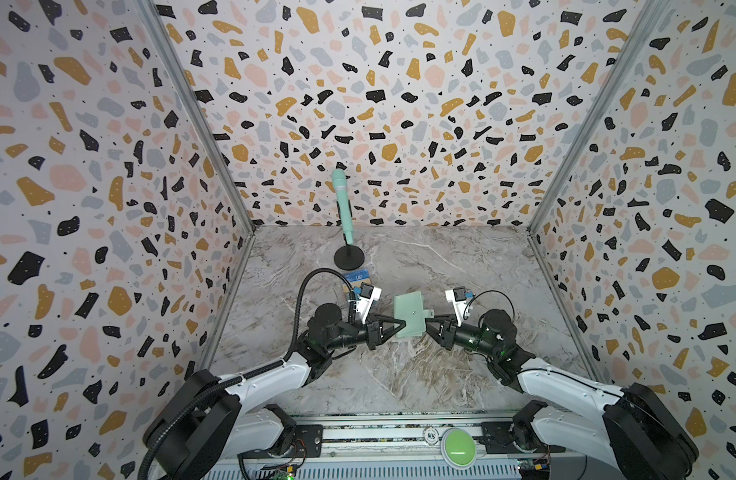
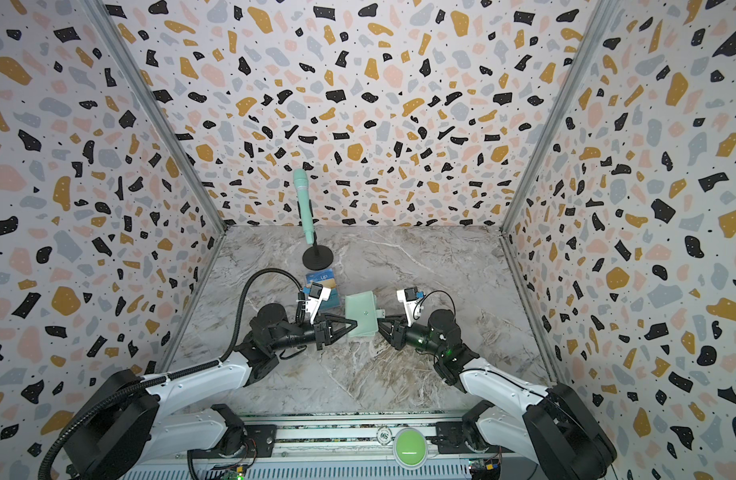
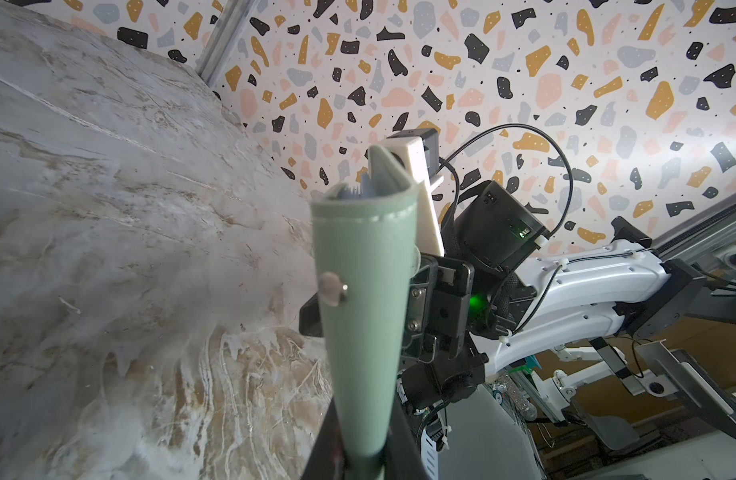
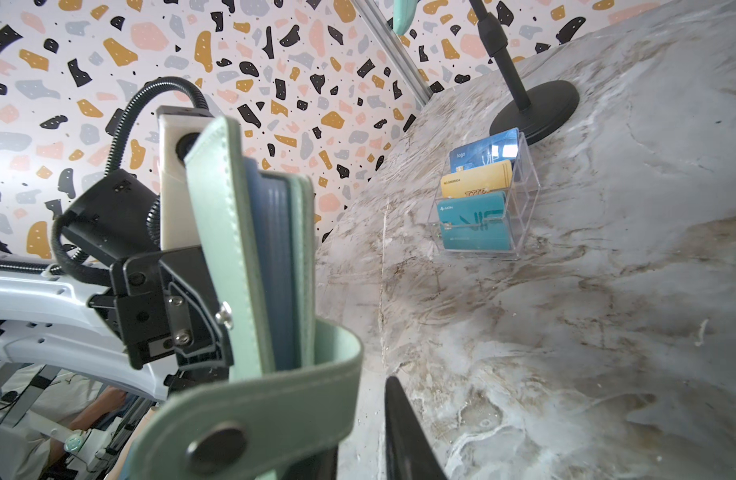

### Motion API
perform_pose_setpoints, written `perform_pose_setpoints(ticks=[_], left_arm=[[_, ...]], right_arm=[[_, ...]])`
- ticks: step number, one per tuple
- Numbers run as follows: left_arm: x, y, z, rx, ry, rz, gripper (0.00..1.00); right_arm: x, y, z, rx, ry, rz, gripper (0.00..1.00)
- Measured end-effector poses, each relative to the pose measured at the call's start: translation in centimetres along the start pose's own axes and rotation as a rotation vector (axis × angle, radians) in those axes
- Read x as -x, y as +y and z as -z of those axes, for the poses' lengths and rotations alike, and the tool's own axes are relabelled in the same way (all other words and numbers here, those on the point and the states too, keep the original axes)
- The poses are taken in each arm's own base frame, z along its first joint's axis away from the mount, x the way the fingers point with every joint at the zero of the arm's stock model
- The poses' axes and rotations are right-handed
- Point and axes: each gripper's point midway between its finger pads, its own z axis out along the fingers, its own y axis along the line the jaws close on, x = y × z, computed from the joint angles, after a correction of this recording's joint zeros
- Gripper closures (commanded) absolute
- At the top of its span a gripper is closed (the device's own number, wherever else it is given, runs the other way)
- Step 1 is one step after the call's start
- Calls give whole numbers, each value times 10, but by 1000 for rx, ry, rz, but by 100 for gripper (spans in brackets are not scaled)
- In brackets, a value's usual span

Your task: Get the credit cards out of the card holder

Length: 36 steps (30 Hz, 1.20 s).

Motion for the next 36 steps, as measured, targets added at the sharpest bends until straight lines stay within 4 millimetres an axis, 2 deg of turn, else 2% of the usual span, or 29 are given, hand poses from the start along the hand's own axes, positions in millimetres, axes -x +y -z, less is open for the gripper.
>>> perform_pose_setpoints(ticks=[7,16,36], left_arm=[[6,-3,4,-6,-15,-11,100],[6,-6,5,-15,-11,-15,100],[-2,-6,7,-15,24,-5,100]], right_arm=[[8,7,15,25,-50,20,79],[13,22,17,106,-53,36,79],[-9,19,4,171,46,-13,79]])
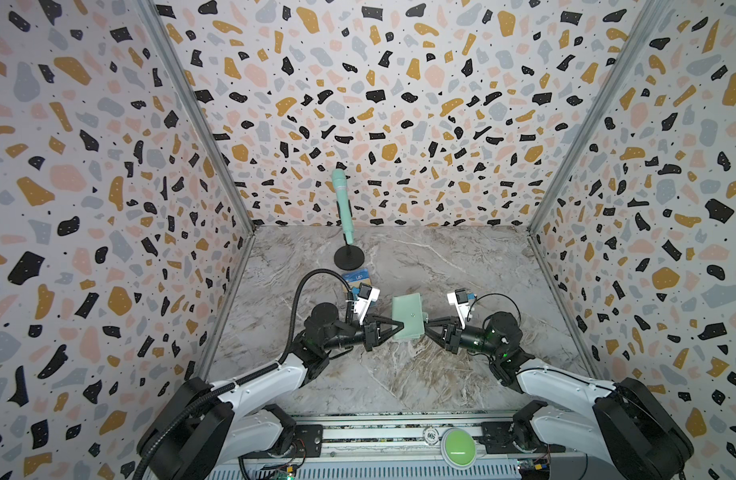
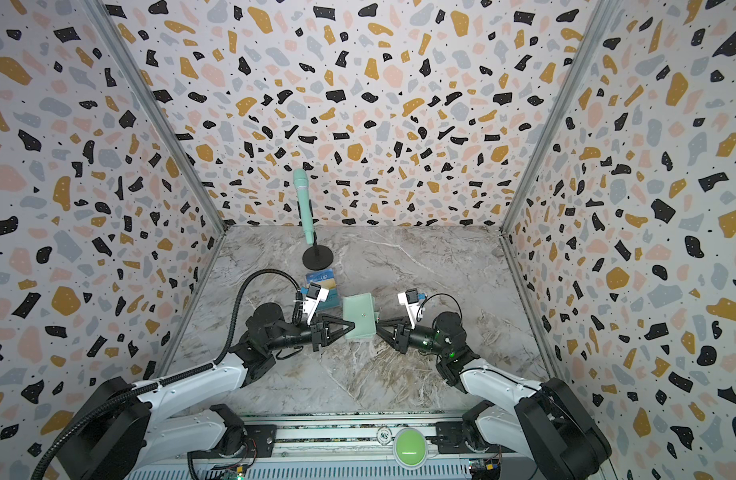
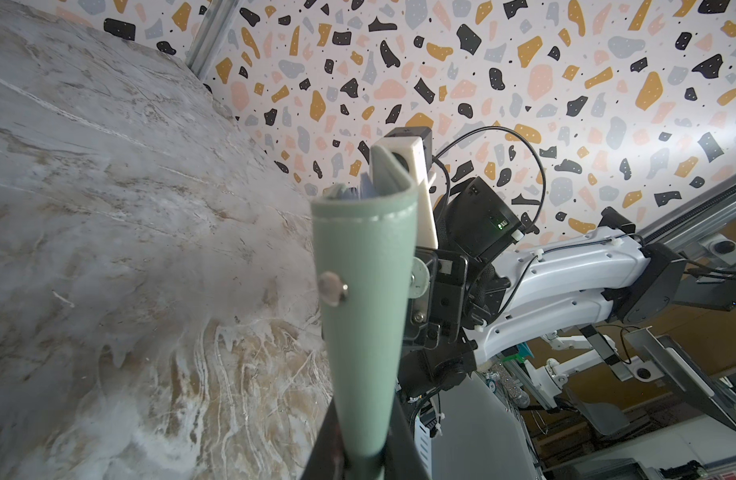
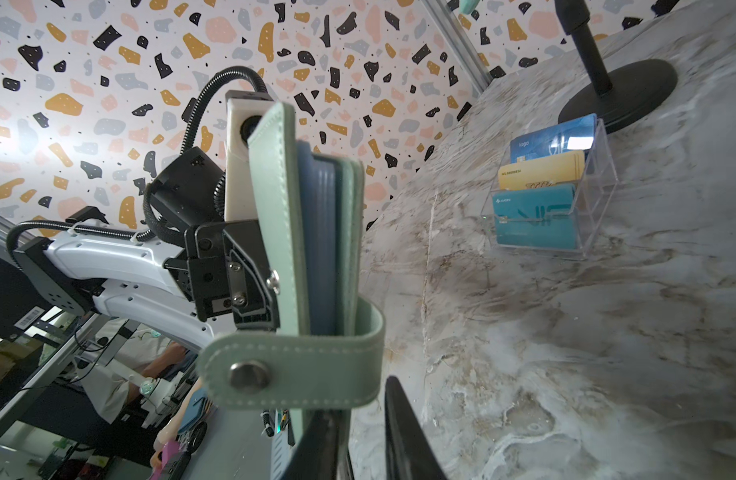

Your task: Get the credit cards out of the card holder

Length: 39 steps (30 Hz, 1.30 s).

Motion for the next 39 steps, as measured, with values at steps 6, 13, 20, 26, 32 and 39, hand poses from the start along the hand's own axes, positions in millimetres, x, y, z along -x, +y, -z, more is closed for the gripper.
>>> perform_pose_setpoints(ticks=[6,13,20,26,32,39], left_arm=[[0,-1,1,-5,3,-4,100],[2,-1,2,-9,-1,-8,100],[3,0,2,-2,-8,-9,86],[3,6,2,27,-13,-11,68],[-3,19,3,95,4,-9,58],[5,28,7,203,0,-60,53]], right_arm=[[0,2,-3,36,2,-22,79],[2,4,-4,54,-5,-36,79],[4,6,-5,65,-12,-38,89],[5,12,-6,82,-18,-27,93],[8,18,-5,95,-29,-13,96],[9,11,-5,52,-39,-18,100]])
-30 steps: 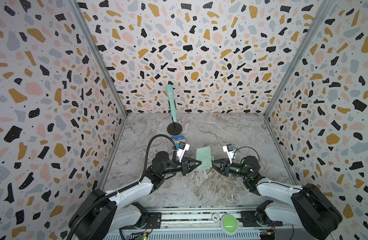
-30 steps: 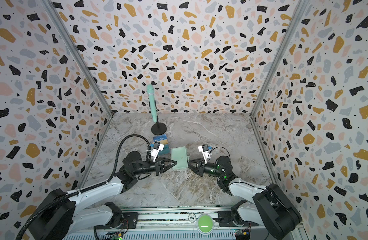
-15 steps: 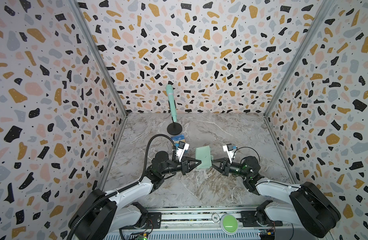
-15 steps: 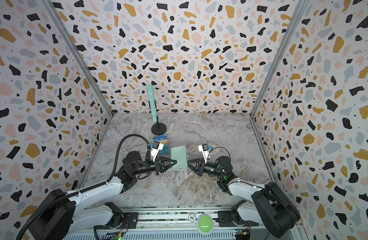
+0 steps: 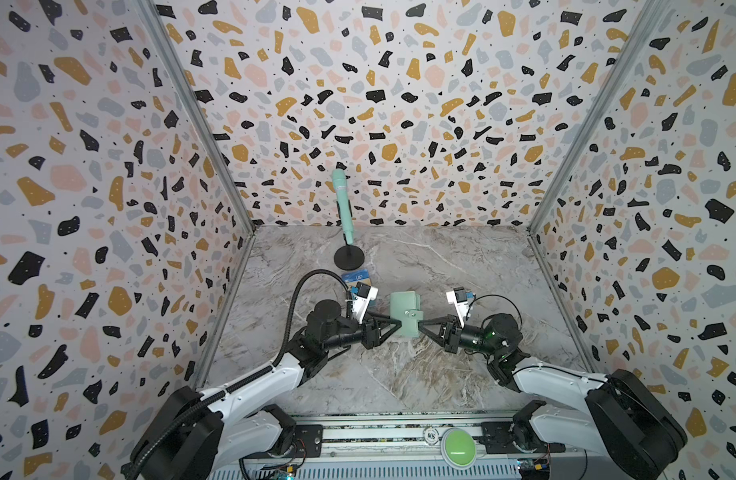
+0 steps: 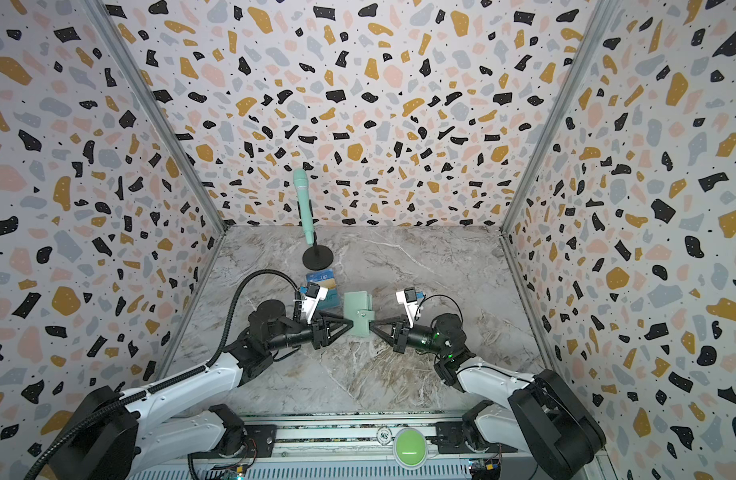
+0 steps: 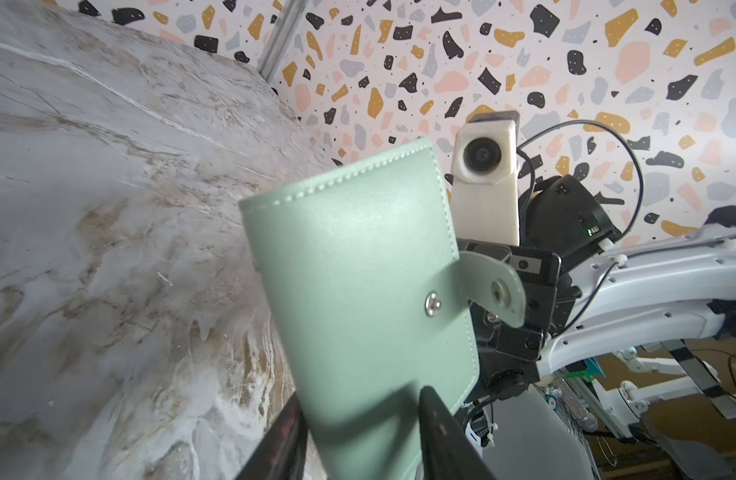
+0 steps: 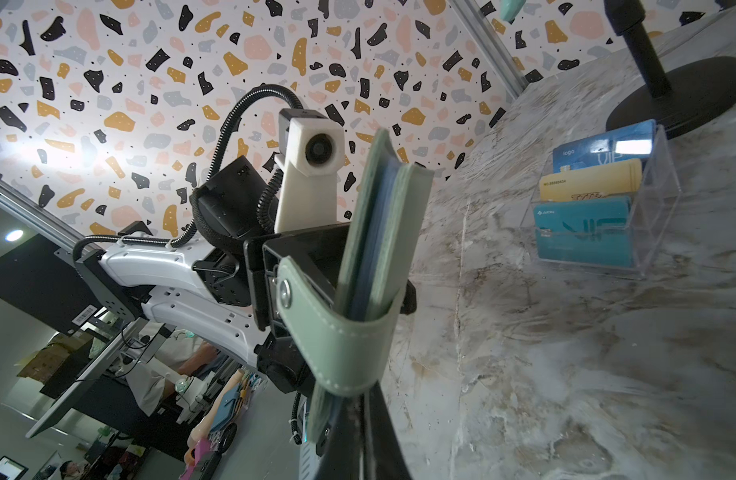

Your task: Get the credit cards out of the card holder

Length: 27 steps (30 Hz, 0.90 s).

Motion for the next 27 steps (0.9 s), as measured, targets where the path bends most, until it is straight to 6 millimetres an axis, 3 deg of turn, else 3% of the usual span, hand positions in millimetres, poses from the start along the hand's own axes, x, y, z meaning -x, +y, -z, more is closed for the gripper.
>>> perform_pose_setpoints(ticks=[10,27], left_arm=[[10,8,14,112,-45,-73,44],[6,16,6,112,-35,-56,42]], right_arm=[[1,-21,-4,-104,13,-4,100],[-11,-34,-17,-173,78,19,100]])
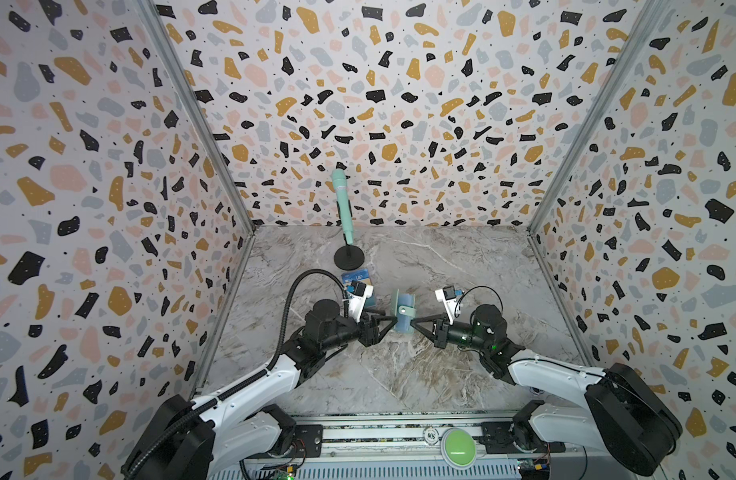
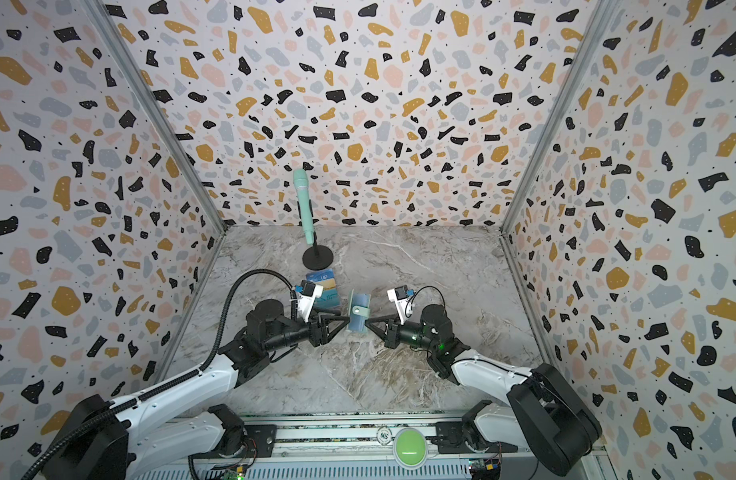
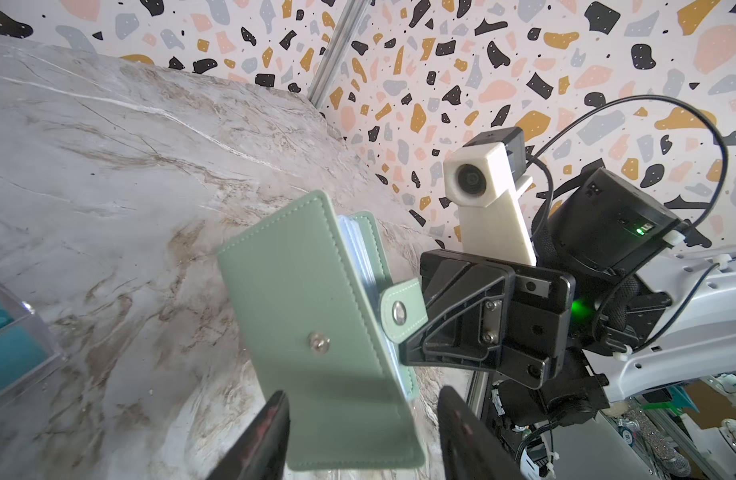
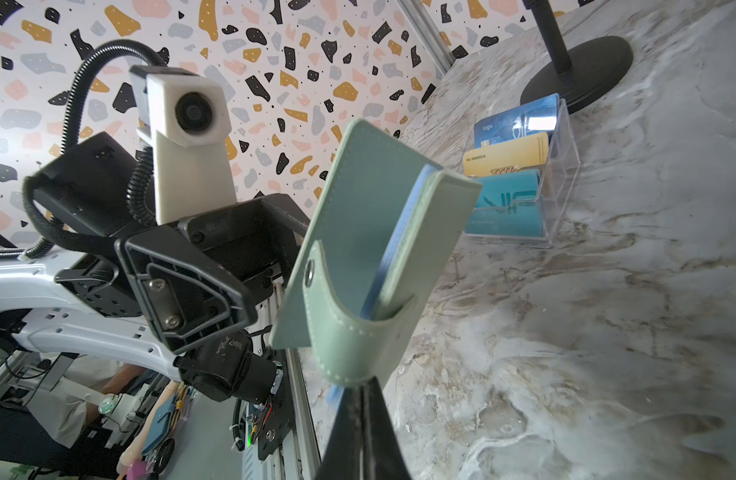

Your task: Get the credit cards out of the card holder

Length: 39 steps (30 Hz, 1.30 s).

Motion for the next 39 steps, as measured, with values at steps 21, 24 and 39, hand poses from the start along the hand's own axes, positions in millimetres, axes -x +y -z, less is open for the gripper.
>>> perform_pose_setpoints(ticks=[21,24,39], left_arm=[[-27,43,-5,187,76,50,89],[-33,50,-6,210,88,58,93],[-81,79,-3,290,182,112,95]], right_arm=[[-8,-16,-8,-123,61,3,100],[-10,-21,-9,-145,72,-10,100],[-47,-64,-21,-270,211,-146,100]])
